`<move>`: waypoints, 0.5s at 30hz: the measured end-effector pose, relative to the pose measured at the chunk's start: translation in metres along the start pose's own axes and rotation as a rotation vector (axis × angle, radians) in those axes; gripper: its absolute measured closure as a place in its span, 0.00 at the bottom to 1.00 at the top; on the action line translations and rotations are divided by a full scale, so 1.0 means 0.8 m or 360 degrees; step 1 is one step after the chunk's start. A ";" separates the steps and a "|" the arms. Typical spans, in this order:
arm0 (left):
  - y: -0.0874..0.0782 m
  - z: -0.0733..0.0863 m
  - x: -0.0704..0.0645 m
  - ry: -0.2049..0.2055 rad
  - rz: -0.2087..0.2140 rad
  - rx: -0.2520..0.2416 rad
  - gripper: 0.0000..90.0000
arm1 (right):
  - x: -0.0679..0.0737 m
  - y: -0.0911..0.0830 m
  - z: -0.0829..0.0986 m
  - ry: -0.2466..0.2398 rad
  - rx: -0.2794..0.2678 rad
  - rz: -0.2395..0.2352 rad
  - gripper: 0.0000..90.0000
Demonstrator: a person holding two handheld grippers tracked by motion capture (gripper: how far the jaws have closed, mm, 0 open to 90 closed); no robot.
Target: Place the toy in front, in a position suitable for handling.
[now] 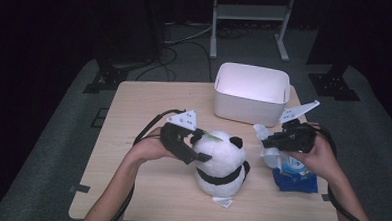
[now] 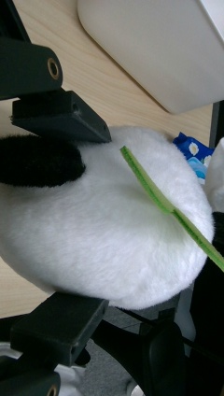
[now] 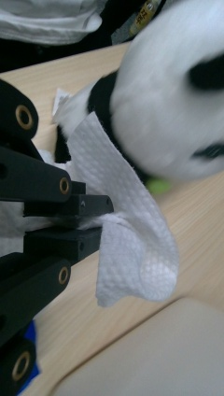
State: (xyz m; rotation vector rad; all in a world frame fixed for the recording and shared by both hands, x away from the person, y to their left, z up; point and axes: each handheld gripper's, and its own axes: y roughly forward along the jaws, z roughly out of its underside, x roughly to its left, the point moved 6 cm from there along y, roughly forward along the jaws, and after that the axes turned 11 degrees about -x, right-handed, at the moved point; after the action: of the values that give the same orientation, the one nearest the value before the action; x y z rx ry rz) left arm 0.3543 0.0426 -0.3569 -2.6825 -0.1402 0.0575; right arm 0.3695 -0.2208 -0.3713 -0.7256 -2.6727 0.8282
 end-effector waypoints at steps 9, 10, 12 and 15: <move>-0.003 0.002 0.000 -0.0012 -0.0002 0.0006 0.25 | -0.038 0.003 0.063 0.0155 0.0085 0.0106 0.91; -0.003 0.002 0.001 -0.0011 -0.0003 0.0009 0.25 | -0.042 0.002 0.070 0.0175 0.0096 0.0125 0.91; -0.003 0.001 0.001 -0.0010 -0.0002 0.0011 0.25 | -0.050 0.002 0.082 0.0207 0.0104 0.0141 0.89; -0.003 0.001 0.001 -0.0012 -0.0002 0.0013 0.25 | -0.059 0.001 0.095 0.0245 0.0125 0.0176 0.82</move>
State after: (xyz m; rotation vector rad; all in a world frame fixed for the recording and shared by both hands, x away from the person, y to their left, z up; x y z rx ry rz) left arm 0.3549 0.0455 -0.3567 -2.6746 -0.1436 0.0674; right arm 0.3819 -0.2801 -0.4375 -0.8868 -2.4688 0.8615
